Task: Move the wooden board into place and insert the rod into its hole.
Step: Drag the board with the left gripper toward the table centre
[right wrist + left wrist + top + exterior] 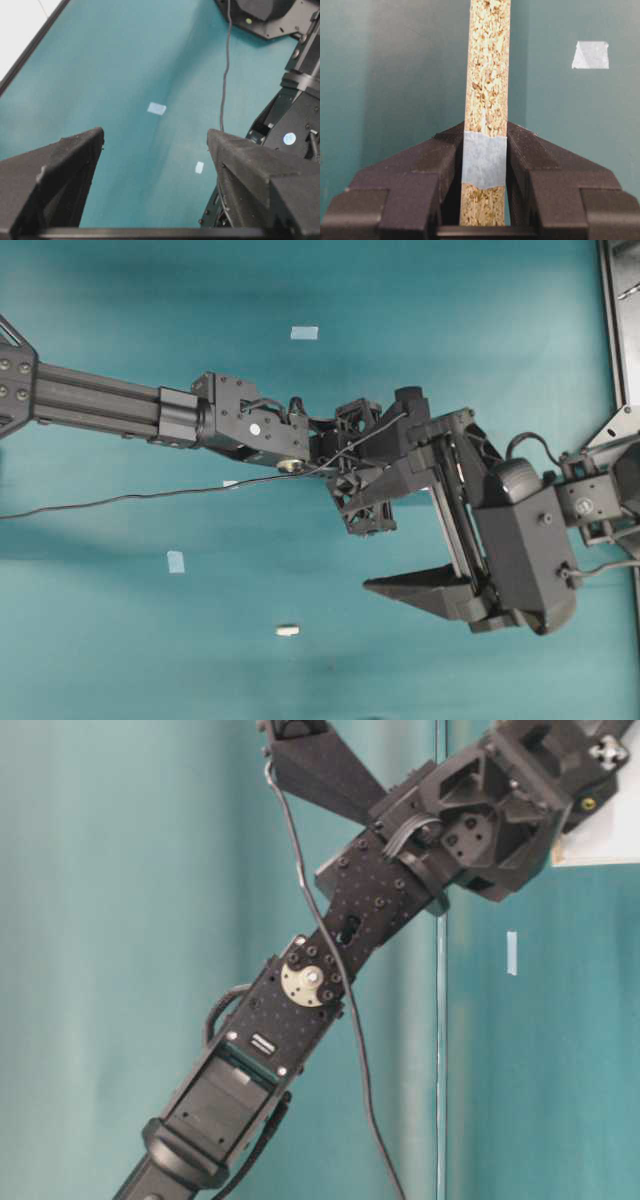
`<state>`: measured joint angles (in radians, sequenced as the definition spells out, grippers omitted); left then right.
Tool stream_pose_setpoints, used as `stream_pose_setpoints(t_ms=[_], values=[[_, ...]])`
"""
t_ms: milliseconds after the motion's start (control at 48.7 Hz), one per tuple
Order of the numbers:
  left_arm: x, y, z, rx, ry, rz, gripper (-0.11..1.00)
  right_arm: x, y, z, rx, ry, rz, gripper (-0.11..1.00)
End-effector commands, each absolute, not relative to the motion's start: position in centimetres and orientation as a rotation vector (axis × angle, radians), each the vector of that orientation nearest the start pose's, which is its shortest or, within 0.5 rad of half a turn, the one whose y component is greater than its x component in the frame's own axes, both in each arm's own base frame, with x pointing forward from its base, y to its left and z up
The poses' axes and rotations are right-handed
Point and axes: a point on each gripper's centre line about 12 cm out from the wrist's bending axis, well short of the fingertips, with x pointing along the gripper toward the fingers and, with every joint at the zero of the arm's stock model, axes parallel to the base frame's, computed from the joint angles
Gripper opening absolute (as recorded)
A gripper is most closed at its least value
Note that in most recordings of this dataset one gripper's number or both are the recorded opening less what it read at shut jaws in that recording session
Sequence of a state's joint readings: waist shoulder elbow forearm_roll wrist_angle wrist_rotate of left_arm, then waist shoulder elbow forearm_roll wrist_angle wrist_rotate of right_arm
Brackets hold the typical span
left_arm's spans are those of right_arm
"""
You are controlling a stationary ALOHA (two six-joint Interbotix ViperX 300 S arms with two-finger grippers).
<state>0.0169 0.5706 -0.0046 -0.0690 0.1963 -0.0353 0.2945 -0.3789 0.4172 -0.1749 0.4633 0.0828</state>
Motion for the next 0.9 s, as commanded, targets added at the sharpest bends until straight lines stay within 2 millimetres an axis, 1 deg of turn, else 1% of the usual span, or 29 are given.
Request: stream_pose_setpoints(t_ms=[0,431,657,678,698,801,883], values=[[55.8,0.6,12.9,-0.11,0.701,0.038,0.22,33.4,9.3,37.2,-0.157,0.447,0.233,0.92],[55.2,0.6,11.8,-0.11,0.726,0.04,0.22,33.4,9.3,37.2,-0.158,0.447,0.234,0.92],[55.3,0.6,12.0,-0.112,0.718,0.04,0.22,33.4,9.3,37.2,-0.157,0.447,0.233,0.92],[55.3,0.6,12.1,-0.112,0.715,0.04,0.24,33.4,9.3,37.2,-0.157,0.447,0.233,0.92],[55.4,0.6,12.2,-0.111,0.714,0.04,0.28,33.4,9.3,37.2,-0.158,0.448,0.233,0.92],[55.4,0.6,12.3,-0.111,0.711,0.04,0.58,33.4,9.3,37.2,-0.159,0.447,0.232,0.92],[55.4,0.6,12.4,-0.109,0.711,0.039,0.78,33.4,9.4,37.1,-0.158,0.45,0.234,0.92]])
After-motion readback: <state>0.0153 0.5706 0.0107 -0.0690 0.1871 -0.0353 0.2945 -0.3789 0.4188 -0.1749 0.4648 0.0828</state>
